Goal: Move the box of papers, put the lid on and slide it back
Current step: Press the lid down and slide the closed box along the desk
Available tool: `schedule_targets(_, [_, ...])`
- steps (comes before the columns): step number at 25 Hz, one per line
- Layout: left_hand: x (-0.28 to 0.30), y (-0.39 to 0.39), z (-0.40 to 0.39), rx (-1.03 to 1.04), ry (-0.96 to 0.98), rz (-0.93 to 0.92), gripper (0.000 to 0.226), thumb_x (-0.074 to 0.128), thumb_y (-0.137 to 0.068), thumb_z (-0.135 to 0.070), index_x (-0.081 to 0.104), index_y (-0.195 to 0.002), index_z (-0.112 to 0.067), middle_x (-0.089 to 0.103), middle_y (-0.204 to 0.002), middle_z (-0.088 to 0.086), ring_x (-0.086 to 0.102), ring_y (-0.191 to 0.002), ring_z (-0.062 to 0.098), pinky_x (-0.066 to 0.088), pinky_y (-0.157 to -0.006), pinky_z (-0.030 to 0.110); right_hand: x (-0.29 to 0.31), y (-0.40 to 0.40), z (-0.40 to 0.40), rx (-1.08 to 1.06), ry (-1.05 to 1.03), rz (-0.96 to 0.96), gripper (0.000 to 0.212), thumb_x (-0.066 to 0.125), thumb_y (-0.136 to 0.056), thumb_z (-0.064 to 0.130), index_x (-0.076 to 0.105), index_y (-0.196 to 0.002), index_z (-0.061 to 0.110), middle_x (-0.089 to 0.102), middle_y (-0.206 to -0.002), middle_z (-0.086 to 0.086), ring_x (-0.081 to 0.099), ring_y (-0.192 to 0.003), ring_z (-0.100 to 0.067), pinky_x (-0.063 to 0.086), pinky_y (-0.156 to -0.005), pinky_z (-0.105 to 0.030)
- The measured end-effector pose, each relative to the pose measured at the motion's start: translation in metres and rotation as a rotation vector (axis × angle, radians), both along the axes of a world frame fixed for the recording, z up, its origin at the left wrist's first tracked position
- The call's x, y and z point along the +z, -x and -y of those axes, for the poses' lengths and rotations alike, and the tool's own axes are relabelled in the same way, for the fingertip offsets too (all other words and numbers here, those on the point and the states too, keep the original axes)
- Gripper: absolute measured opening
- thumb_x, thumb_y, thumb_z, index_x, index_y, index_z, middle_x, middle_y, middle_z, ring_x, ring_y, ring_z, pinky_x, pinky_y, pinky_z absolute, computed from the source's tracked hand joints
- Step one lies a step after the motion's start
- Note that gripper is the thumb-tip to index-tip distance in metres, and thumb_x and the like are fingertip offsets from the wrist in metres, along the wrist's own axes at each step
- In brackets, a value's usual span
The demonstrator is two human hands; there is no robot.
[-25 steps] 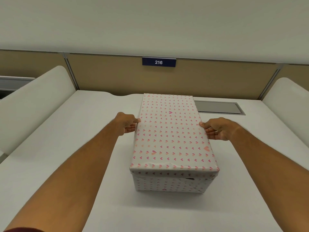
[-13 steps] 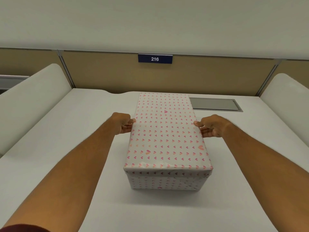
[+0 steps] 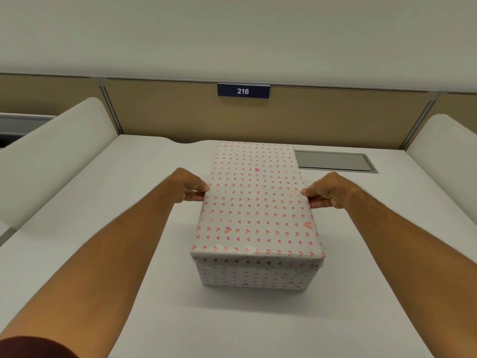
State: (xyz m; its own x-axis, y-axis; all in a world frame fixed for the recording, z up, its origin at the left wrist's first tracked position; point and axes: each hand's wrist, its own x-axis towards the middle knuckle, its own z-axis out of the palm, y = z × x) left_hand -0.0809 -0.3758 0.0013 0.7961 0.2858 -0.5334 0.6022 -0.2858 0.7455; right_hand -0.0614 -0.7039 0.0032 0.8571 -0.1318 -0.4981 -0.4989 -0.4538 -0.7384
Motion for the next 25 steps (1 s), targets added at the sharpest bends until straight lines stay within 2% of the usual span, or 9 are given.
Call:
schedule_targets(3, [-0.003,0.001,-0.001,0.025,0.024,0.006,0.019,0.077,-0.078,-0.008,0.065,-0.092,-0.001,0.069,-0.086,0.012,0.072,-0.068,0.027,0.059,-0.044,0.032,-0.003,-0.001,0.0,-0.005,-0.005,-0.002,0.016,0.076,-0.08,0.011,0.064,-0.084,0.001,0.071,-0.083,-0.015,0.072,-0.067,-0.027,0.059,-0.062,-0.038])
schedule_targets(6, [-0.005,0.002,-0.003,0.014,0.057,0.027,0.012,0.074,-0.082,-0.006,0.065,-0.088,-0.003,0.07,-0.09,0.012,0.072,-0.074,0.028,0.06,-0.058,0.039,-0.005,-0.003,0.003,0.0,-0.024,0.011,0.016,0.075,-0.082,0.012,0.062,-0.086,0.003,0.072,-0.085,-0.015,0.072,-0.07,-0.028,0.06,-0.065,-0.042])
schedule_targets(9, [-0.008,0.002,0.001,0.017,0.081,0.038,0.007,0.068,-0.087,-0.007,0.062,-0.089,-0.004,0.068,-0.091,0.011,0.07,-0.077,0.028,0.059,-0.072,0.044,-0.01,-0.004,0.001,0.018,-0.056,0.016,0.015,0.071,-0.087,0.014,0.059,-0.086,0.006,0.07,-0.088,-0.015,0.071,-0.072,-0.03,0.057,-0.058,-0.042])
schedule_targets(14, [-0.011,0.0,0.003,0.043,0.108,0.025,0.01,0.065,-0.09,-0.007,0.06,-0.098,-0.002,0.069,-0.093,0.013,0.07,-0.076,0.027,0.056,-0.065,0.043,-0.015,-0.009,0.001,0.015,-0.098,-0.015,0.014,0.069,-0.089,0.018,0.06,-0.091,0.007,0.073,-0.09,-0.014,0.073,-0.072,-0.031,0.059,-0.053,-0.043])
schedule_targets(18, [-0.013,-0.003,0.003,0.056,0.118,0.03,0.016,0.062,-0.091,-0.006,0.059,-0.106,-0.001,0.068,-0.091,0.013,0.068,-0.077,0.027,0.055,-0.072,0.044,-0.015,-0.013,0.003,0.029,-0.126,-0.033,0.012,0.068,-0.09,0.016,0.059,-0.091,0.007,0.072,-0.089,-0.014,0.073,-0.068,-0.029,0.058,-0.046,-0.04])
schedule_targets(25, [0.001,-0.003,-0.001,0.093,0.099,0.051,0.008,0.062,-0.092,-0.006,0.059,-0.098,-0.002,0.067,-0.093,0.012,0.068,-0.079,0.027,0.055,-0.072,0.042,-0.005,-0.023,-0.004,0.058,-0.146,-0.012,0.011,0.066,-0.091,0.013,0.058,-0.089,0.006,0.071,-0.09,-0.015,0.072,-0.073,-0.029,0.057,-0.056,-0.044])
